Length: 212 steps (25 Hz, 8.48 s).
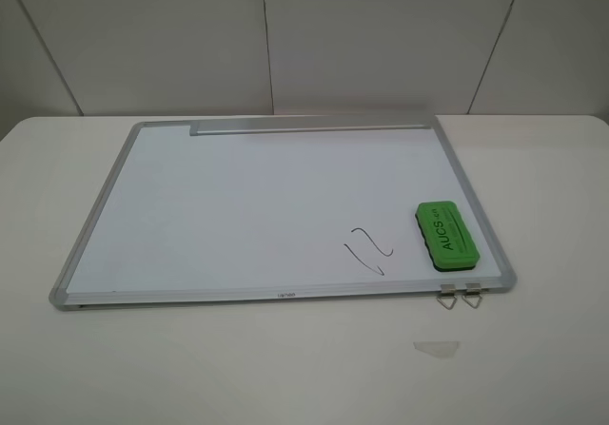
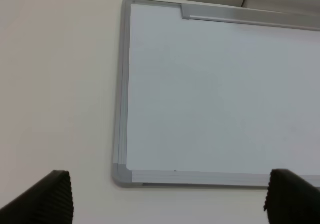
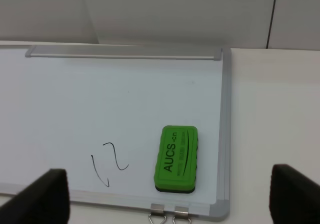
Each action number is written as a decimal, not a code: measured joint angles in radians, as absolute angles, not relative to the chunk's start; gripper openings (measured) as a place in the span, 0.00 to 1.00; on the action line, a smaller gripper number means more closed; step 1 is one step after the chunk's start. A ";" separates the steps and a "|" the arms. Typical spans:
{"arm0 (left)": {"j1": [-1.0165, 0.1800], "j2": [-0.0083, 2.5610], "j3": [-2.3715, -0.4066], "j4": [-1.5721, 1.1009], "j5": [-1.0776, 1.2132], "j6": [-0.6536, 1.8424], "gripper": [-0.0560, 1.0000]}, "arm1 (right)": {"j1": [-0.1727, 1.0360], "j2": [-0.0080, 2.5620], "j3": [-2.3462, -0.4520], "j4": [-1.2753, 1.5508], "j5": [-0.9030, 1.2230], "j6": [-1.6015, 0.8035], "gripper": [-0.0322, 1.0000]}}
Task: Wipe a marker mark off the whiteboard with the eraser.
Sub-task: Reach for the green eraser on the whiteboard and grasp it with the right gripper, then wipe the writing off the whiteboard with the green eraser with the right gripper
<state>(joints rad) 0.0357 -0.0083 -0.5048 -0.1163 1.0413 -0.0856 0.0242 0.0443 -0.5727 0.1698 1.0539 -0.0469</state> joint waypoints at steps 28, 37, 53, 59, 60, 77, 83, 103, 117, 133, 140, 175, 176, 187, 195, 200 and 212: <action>0.036 -0.008 -0.505 -0.116 1.041 -0.086 0.79 | 0.279 1.412 -0.968 0.171 1.003 0.040 0.81; 0.036 -0.008 -0.505 -0.117 1.041 -0.086 0.79 | 0.293 1.782 -1.105 0.007 0.981 0.125 0.81; 0.036 -0.008 -0.505 -0.120 1.041 -0.080 0.79 | 0.293 1.967 -1.131 -0.009 0.840 0.163 0.81; 0.036 -0.008 -0.505 -0.124 1.041 -0.072 0.79 | 0.294 1.978 -1.138 -0.021 0.848 0.177 0.81; 0.036 -0.008 -0.505 -0.125 1.041 -0.072 0.79 | 0.294 1.978 -1.142 -0.023 0.854 0.178 0.81; 0.036 -0.008 -0.505 -0.128 1.041 -0.070 0.79 | 0.296 1.996 -1.300 -0.086 1.043 0.207 0.81; 0.036 -0.008 -0.505 -0.128 1.041 -0.068 0.79 | 0.291 2.004 -1.300 -0.100 1.008 0.226 0.81; 0.036 -0.008 -0.505 -0.129 1.041 -0.067 0.79 | 0.270 2.080 -1.239 -0.078 0.923 0.229 0.81; 0.036 -0.008 -0.505 -0.129 1.041 -0.066 0.79 | 0.270 2.079 -1.237 -0.077 0.937 0.214 0.61; 0.036 -0.008 -0.505 -0.132 1.041 -0.064 0.79 | 0.390 1.930 -1.235 -0.111 0.948 0.066 0.61; 0.036 -0.008 -0.505 -0.132 1.041 -0.064 0.79 | 0.586 1.928 -1.235 -0.107 0.894 -0.125 0.61; 0.036 -0.008 -0.505 -0.132 1.041 -0.063 0.79 | 0.639 2.144 -1.264 -0.152 0.862 -0.268 0.61; 0.036 -0.008 -0.505 -0.132 1.041 -0.063 0.79 | 0.628 2.144 -1.266 -0.147 0.853 -0.268 0.61; 0.036 -0.008 -0.505 -0.135 1.041 -0.055 0.79 | 0.461 2.145 -1.275 -0.190 0.715 -0.253 0.61; 0.036 -0.008 -0.505 -0.135 1.041 -0.053 0.79 | 0.440 2.147 -1.275 -0.144 0.681 -0.257 0.61; 0.036 -0.008 -0.505 -0.136 1.041 -0.051 0.79 | 0.548 2.159 -1.292 -0.081 0.650 -0.257 0.61; 0.036 -0.008 -0.505 -0.139 1.041 -0.049 0.79 | 0.644 2.216 -1.417 0.000 0.748 -0.261 0.60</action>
<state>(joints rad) 0.0357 -0.0083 -0.5048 -0.1392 1.0413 -0.0486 0.6435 2.2165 -1.4169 0.0000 0.7479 -0.2612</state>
